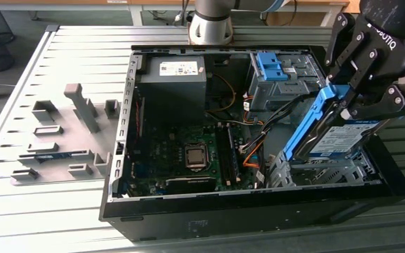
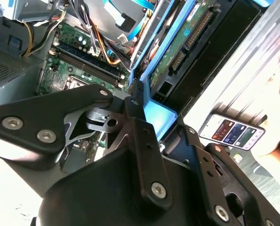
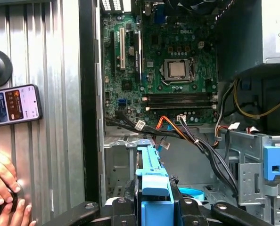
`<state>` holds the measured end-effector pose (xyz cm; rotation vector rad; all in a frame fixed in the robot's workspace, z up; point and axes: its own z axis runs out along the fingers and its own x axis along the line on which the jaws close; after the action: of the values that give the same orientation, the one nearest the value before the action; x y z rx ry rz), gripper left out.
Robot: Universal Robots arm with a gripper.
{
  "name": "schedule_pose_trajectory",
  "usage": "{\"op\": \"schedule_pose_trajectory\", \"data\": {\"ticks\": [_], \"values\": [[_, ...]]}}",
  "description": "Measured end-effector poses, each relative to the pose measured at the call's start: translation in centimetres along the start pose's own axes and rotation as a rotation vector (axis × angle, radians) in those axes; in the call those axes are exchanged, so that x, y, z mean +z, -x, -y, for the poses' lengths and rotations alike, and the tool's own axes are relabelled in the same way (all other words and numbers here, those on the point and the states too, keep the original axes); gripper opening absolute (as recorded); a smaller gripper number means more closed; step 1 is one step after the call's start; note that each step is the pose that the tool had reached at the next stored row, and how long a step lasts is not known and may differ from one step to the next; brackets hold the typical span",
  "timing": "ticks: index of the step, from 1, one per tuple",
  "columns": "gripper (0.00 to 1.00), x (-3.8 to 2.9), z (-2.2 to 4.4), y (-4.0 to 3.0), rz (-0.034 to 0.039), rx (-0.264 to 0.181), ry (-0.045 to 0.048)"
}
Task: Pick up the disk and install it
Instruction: 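Insert the disk into the insertion slot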
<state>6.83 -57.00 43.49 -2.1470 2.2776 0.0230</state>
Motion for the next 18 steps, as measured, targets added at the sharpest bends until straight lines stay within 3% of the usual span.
{"op": "schedule_pose_trajectory", "data": {"ticks": [13, 18], "values": [[0.37, 1.71, 0.02, -0.20, -0.0001, 0.002, -0.0001], [0.37, 1.72, 0.02, -0.20, -0.0001, 0.002, -0.0001]]}}
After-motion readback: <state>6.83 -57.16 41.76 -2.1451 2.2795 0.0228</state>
